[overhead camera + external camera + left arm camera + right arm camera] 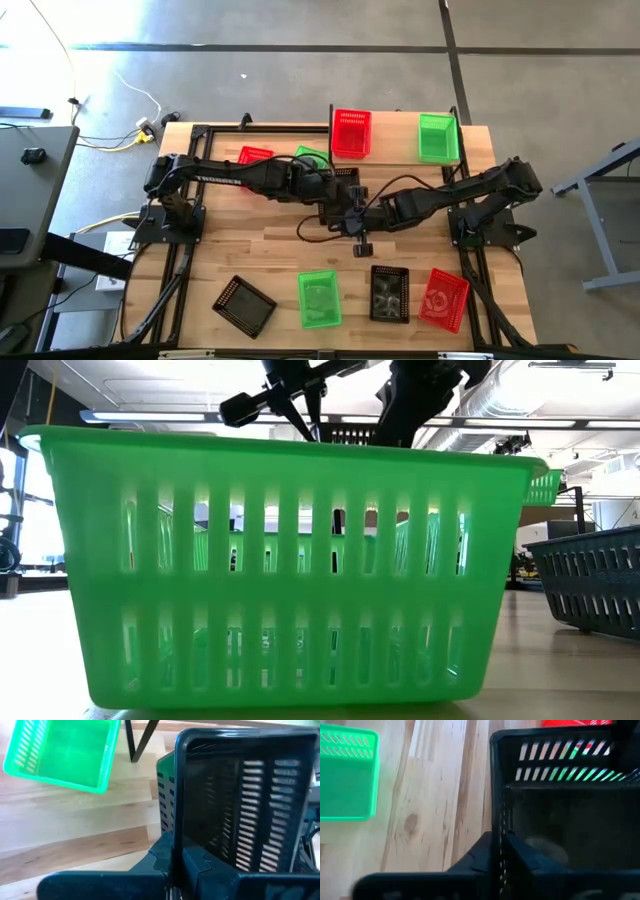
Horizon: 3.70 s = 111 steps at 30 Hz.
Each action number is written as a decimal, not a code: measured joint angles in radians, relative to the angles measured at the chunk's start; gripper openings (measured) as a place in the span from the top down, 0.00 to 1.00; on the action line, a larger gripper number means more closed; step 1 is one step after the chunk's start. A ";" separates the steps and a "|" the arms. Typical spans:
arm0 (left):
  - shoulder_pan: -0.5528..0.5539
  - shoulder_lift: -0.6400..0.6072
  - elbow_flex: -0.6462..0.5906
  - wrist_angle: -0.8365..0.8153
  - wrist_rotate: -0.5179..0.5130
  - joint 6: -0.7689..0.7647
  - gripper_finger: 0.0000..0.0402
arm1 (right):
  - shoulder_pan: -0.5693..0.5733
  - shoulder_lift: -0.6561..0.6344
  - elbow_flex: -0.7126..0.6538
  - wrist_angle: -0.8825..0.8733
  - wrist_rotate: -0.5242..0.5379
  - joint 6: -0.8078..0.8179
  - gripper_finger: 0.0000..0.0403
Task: Stack baskets on shelf by color
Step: Put the top black basket on the shelf
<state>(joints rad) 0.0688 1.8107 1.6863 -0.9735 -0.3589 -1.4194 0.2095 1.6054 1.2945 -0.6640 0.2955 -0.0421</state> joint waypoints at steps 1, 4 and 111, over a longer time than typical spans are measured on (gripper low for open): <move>-0.001 0.000 0.000 -0.001 0.000 0.007 0.99 | 0.000 0.000 0.000 0.000 -0.007 -0.003 0.97; -0.003 0.000 0.000 -0.002 0.005 0.017 0.98 | 0.002 -0.001 0.000 -0.002 -0.012 0.001 0.97; 0.403 -0.235 0.000 0.057 0.139 1.203 0.65 | -0.726 -0.310 0.000 -0.452 -0.278 -0.480 1.00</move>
<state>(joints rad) 0.4713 1.5757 1.6867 -0.9161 -0.2199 -0.2169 -0.5170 1.2952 1.2942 -1.1160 0.0172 -0.5216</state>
